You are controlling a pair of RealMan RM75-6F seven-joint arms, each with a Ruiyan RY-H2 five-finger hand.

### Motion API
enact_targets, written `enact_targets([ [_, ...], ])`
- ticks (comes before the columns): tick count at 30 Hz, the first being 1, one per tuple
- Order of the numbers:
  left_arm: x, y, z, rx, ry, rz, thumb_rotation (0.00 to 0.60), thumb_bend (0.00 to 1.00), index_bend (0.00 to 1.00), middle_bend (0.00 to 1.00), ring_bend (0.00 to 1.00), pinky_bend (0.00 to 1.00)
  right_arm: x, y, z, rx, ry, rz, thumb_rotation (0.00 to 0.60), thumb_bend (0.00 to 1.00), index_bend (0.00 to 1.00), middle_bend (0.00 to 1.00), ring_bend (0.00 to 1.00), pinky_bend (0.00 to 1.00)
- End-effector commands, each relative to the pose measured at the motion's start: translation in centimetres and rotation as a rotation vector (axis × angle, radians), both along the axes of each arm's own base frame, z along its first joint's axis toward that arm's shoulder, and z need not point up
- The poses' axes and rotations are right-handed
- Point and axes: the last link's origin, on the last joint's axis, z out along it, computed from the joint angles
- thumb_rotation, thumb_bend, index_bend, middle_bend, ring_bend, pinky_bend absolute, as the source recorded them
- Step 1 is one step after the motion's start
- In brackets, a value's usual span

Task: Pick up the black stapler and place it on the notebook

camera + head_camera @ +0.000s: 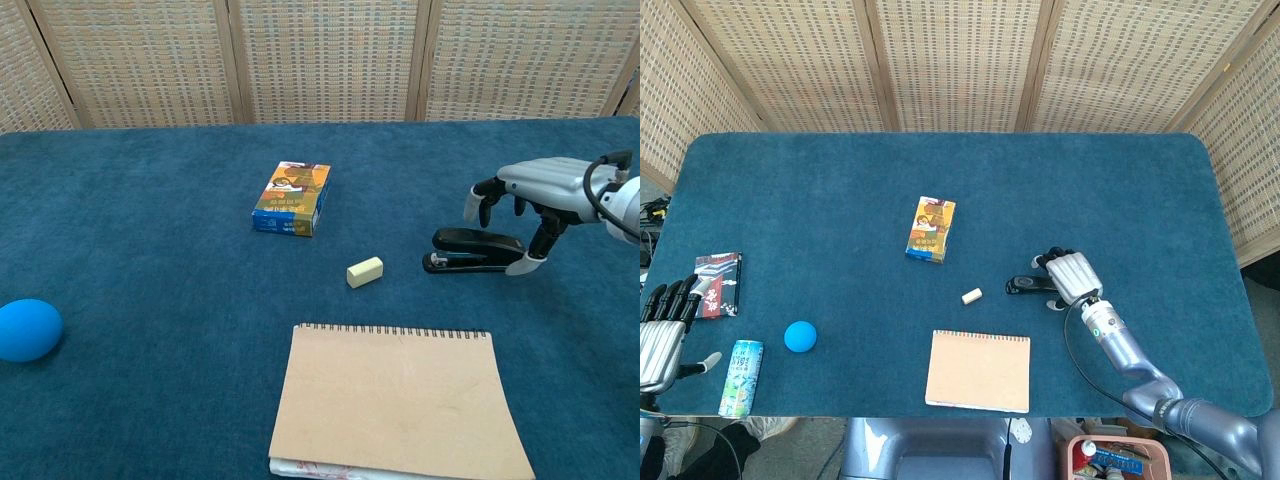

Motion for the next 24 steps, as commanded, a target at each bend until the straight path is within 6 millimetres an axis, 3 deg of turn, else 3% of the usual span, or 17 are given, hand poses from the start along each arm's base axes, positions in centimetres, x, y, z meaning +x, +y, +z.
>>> enact_targets([
  [1, 0.0, 0.0, 0.1, 0.001, -0.002, 0.000, 0.600, 0.00, 0.00, 0.00, 0.00, 0.00, -0.1, -0.6, -0.9, -0.002, 0.016, -0.005, 0.600, 0.07, 0.37, 0.42, 0.29, 0.40],
  [9, 0.0, 0.1, 0.0, -0.007, -0.005, 0.002, 0.600, 0.00, 0.00, 0.00, 0.00, 0.00, -0.5, -1.1, -1.9, -0.003, 0.054, 0.009, 0.600, 0.25, 0.52, 0.57, 0.43, 0.54],
  [14, -0.1, 0.2, 0.0, -0.005, -0.005, 0.006, 0.600, 0.00, 0.00, 0.00, 0.00, 0.00, -0.1, -1.3, -1.9, -0.018, 0.037, 0.029, 0.600, 0.34, 0.57, 0.61, 0.47, 0.59],
  [20, -0.1, 0.2, 0.0, -0.009, -0.007, 0.007, 0.600, 0.00, 0.00, 0.00, 0.00, 0.00, 0.6, -0.6, -0.5, -0.024, -0.008, 0.089, 0.600, 0.38, 0.57, 0.62, 0.47, 0.60],
  [24, 0.0, 0.1, -0.1, -0.014, -0.008, 0.002, 0.600, 0.00, 0.00, 0.00, 0.00, 0.00, 1.8, 0.8, 1.5, -0.004, -0.057, 0.173, 0.600, 0.39, 0.57, 0.62, 0.47, 0.60],
])
